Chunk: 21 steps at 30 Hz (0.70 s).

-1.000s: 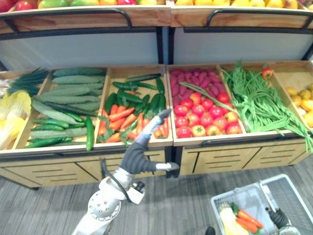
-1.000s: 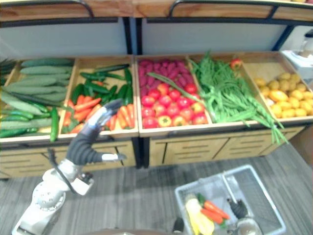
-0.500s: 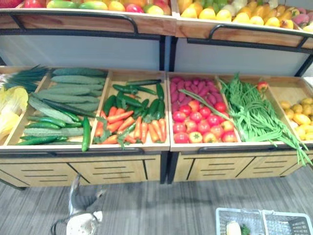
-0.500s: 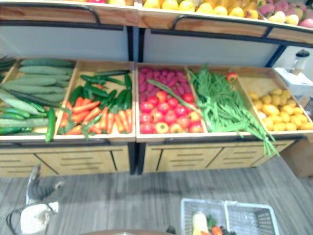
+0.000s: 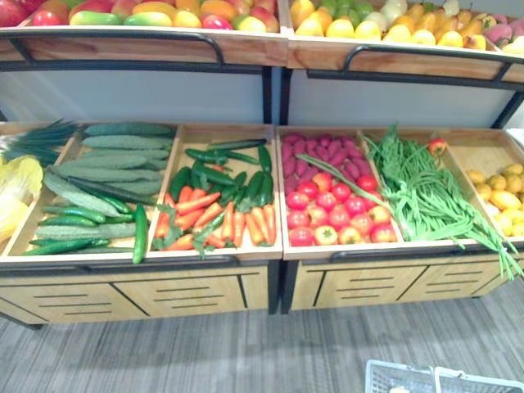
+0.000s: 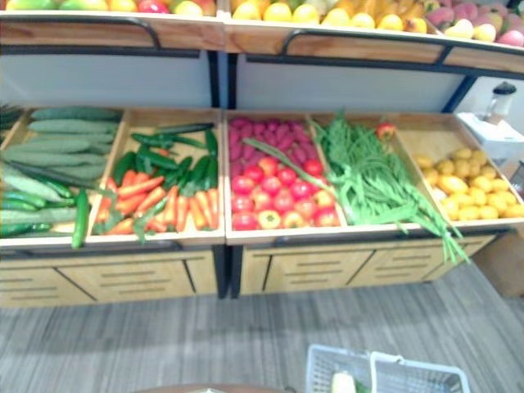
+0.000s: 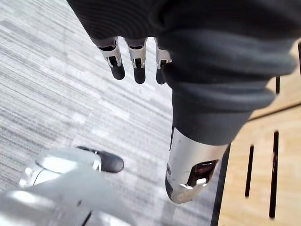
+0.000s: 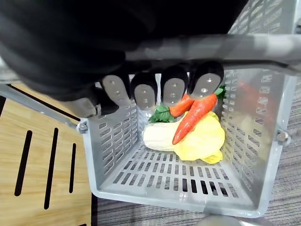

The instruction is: Pick vegetable in the basket

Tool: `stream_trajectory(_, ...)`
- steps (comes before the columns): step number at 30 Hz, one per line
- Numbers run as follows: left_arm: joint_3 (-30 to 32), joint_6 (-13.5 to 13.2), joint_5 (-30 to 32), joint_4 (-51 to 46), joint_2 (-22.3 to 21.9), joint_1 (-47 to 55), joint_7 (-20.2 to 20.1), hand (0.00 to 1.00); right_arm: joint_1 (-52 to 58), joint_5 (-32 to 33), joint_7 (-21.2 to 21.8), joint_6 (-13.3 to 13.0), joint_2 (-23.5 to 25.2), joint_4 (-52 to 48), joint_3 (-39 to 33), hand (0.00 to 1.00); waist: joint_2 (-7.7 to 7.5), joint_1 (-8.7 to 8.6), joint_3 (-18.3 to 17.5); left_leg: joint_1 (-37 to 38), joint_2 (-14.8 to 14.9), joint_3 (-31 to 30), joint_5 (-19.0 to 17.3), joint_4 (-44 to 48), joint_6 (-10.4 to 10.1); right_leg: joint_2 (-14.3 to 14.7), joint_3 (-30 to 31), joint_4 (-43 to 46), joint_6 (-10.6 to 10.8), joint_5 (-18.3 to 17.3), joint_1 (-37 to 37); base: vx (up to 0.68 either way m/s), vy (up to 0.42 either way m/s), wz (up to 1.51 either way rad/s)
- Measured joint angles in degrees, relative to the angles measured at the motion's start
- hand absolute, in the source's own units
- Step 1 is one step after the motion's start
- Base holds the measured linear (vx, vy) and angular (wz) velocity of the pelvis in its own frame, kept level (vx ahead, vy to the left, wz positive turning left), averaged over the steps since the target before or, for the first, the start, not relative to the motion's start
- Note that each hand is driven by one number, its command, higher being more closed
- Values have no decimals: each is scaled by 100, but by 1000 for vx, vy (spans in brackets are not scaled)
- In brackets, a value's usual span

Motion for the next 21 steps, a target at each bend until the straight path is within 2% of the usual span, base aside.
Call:
stream_trajectory(3, -361, -51, 60, -2, 83, -56, 6, 0, -64, 55, -73, -26, -8, 39, 183, 100, 19, -90, 28, 96, -11, 16, -48, 7, 4, 3, 70, 0, 1, -1, 13, 46, 13, -21)
stream_trajectory(4, -765, -222, -15, -131, 88, -189, 20, 0, -127, 270, -85, -109, -41, 32, 173, 100, 29, -99, 397, 100, 87, 161, -559, 793, 38, -26, 298, 403, 19, -195, 92, -27, 30, -44)
stream_trajectory(5, -851, -257, -15, -126, 87, -184, 23, 0, -112, 345, -88, -110, -70, 39, 143, 100, 46, -107, 519, 43, 168, 168, -808, 1176, 43, -27, 359, 652, 45, -333, 79, -85, 60, -50)
stream_trajectory(6, -916, -259, -15, -122, 85, -182, 22, 0, -45, 436, -89, -103, -64, 40, 66, 100, 98, -161, 544, 33, 189, 216, -935, 1363, 46, -32, 422, 771, 64, -378, 20, -63, 50, -27)
stream_trajectory(7, -913, -263, -16, -121, 85, -217, 22, 0, -37, 450, -85, -104, -47, 32, 21, 100, 74, -176, 537, -2, 199, 287, -998, 1491, 55, -38, 508, 856, 76, -390, -51, -33, 85, -57)
stream_trajectory(9, -1008, -255, -24, -123, 97, -309, 26, 0, -18, 455, -83, -200, 80, -251, -44, 100, 108, -233, 688, -261, 360, 628, -1333, 2194, 120, 6, 892, 1351, 127, -294, -550, -72, 95, -104)
stream_trajectory(11, -1239, -256, -29, -148, 101, -335, 42, 0, -2, 453, -82, -251, 212, -606, -39, 100, 172, -230, 835, -307, 648, 1257, -1604, 2572, 182, 231, 1159, 1692, 84, 222, -1055, -299, 157, -169)
stream_trajectory(12, -1219, -250, -28, -236, 74, -353, 43, 0, 5, 454, -81, -257, 344, -848, -39, 100, 191, -236, 842, -212, 844, 1730, -1642, 2579, 275, 487, 1134, 1100, 72, 1193, -1152, -324, 161, -198)
stream_trajectory(13, -1217, -269, -26, -293, 65, -362, 40, 0, -57, 451, -73, -272, 396, -945, -30, 100, 355, -201, 897, -111, 1015, 2253, -1561, 2493, 402, 555, 789, 1018, 102, 1317, -1129, -350, 162, -216)
stream_trajectory(14, -1264, -294, -25, -377, 50, -466, 40, 0, -32, 468, -77, -269, 486, -966, -49, 100, 261, -256, 926, -15, 988, 2649, -1429, 2297, 451, 340, -205, 2109, -805, 358, -1264, -243, 95, -192)
stream_trajectory(15, -1406, -339, -11, -485, 10, -487, 33, 0, 23, 520, -78, -256, 500, -912, -46, 100, 188, -242, 955, 172, 949, 3088, -1281, 2083, 450, -1, -1117, 3090, -1005, -420, -1144, -223, 83, -161)
stream_trajectory(16, -1475, -350, -21, -492, 1, -486, 25, 0, 22, 527, -78, -230, 495, -824, -48, 100, 178, -230, 955, 246, 952, 3332, -1231, 2000, 463, -139, -1501, 3454, -961, -682, -1033, -170, 56, -183)
stream_trajectory(17, -1581, -352, -16, -484, 33, -485, 8, 0, -28, 591, -80, -197, 470, -670, -41, 100, 161, -225, 949, 383, 951, 3824, -1140, 1885, 477, -398, -2051, 3951, -932, -1024, -803, -134, 7, -161)
stream_trajectory(18, -1613, -351, -18, -471, 46, -486, -4, 0, -47, 599, -81, -188, 461, -622, -45, 100, 154, -228, 947, 426, 949, 4042, -1104, 1850, 477, -522, -2211, 4144, -909, -1104, -719, -143, -76, -245)
stream_trajectory(19, -1611, -312, -21, -439, 61, -564, -16, 0, -88, 607, -73, -167, 455, -456, -52, 100, 108, -233, 950, 495, 968, 4690, -1022, 1841, 445, -728, -2278, 4207, -729, -1234, -563, -97, -131, -201)
stream_trajectory(21, -1617, -303, -21, -317, 100, -663, -41, 0, -145, 615, -74, -120, 464, -271, -98, 100, 46, -264, 979, 537, 975, 5016, -938, 1838, 443, -690, -2217, 3975, -513, -1377, -571, -63, -194, -148)
